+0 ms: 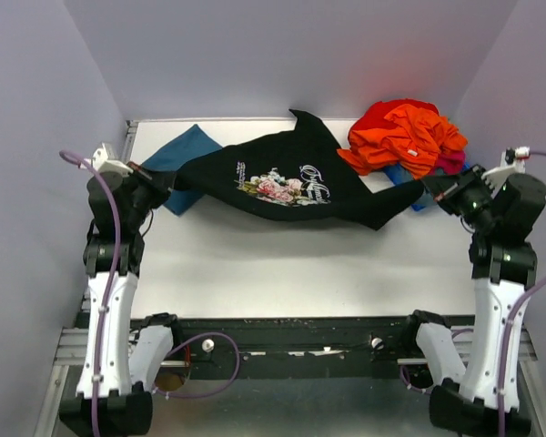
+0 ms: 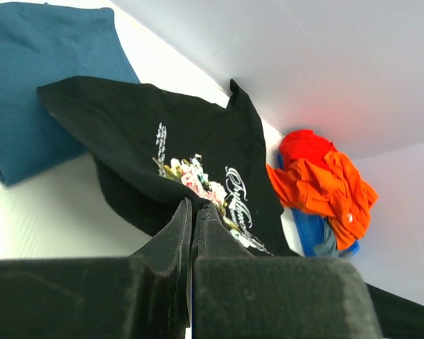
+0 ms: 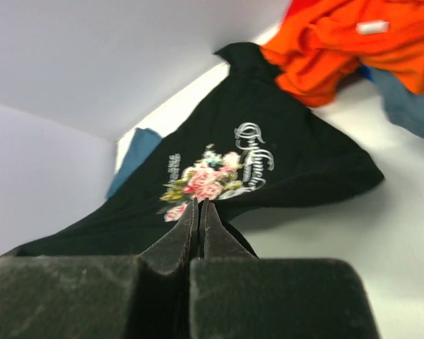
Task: Fold and stack the t-shirts
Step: Flatten out the tshirt, then fold the flattened tshirt in 1/3 of the way
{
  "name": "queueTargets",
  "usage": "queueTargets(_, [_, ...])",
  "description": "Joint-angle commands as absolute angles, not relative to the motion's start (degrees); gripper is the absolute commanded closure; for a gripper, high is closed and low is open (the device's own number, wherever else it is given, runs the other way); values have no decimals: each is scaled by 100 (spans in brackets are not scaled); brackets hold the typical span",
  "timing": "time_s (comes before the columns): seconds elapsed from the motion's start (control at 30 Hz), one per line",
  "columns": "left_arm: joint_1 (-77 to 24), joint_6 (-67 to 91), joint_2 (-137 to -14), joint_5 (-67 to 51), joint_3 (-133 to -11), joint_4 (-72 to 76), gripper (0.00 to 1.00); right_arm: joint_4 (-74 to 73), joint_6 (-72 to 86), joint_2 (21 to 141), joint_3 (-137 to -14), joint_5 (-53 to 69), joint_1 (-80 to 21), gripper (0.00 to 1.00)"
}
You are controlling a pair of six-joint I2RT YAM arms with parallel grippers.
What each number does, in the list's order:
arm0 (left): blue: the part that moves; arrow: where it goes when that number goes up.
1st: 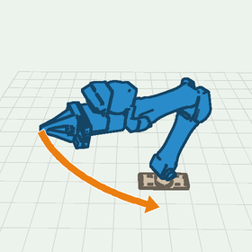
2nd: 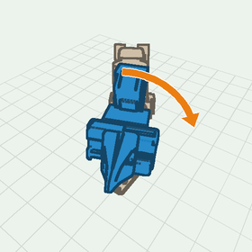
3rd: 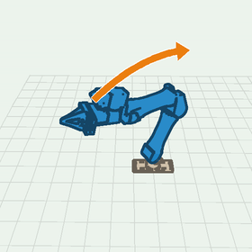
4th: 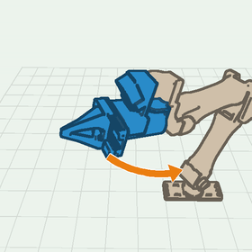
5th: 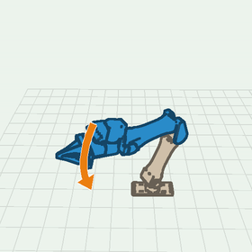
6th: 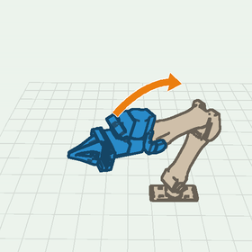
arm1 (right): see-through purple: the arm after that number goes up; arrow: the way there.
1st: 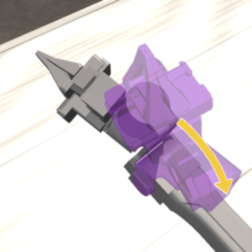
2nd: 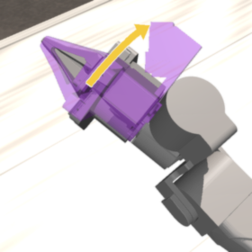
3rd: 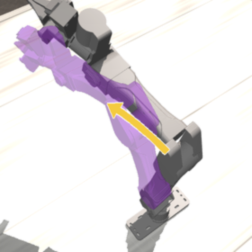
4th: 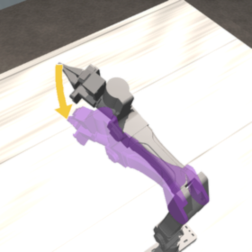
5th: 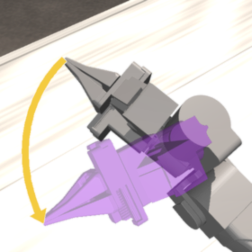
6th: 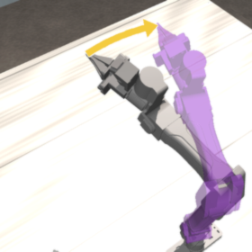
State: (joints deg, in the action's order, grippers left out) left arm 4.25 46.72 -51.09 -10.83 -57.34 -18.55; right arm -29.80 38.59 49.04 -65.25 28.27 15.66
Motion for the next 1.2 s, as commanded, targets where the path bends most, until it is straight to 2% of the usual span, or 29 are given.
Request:
queueTargets(0.0, [396, 4324, -4080, -1274, -4994, -2934, 100, -4339, 3323, 3931, -6013, 1462, 1600, 99])
queueTargets(0.23, [396, 4657, -2525, -1011, -3570, -4095, 100, -5405, 3041, 2682, -5538, 335, 1600, 99])
queueTargets(0.37, [404, 5228, -2022, -1222, -2893, -3912, 100, -4986, 2936, 2513, -5081, 919, 1600, 99])
queueTargets(0.53, [396, 5432, -2660, -1030, -2715, -3148, 100, -4072, 2979, 3557, -4755, 2091, 1591, 99])
queueTargets(0.87, [404, 5282, -4578, -212, -3260, -2005, 100, -2778, 3366, 5904, -5404, 1530, 756, 99])
queueTargets(1.17, [404, 5405, -5606, 281, -3665, -1547, 100, -2645, 3401, 7390, -6599, 1433, 527, 99])
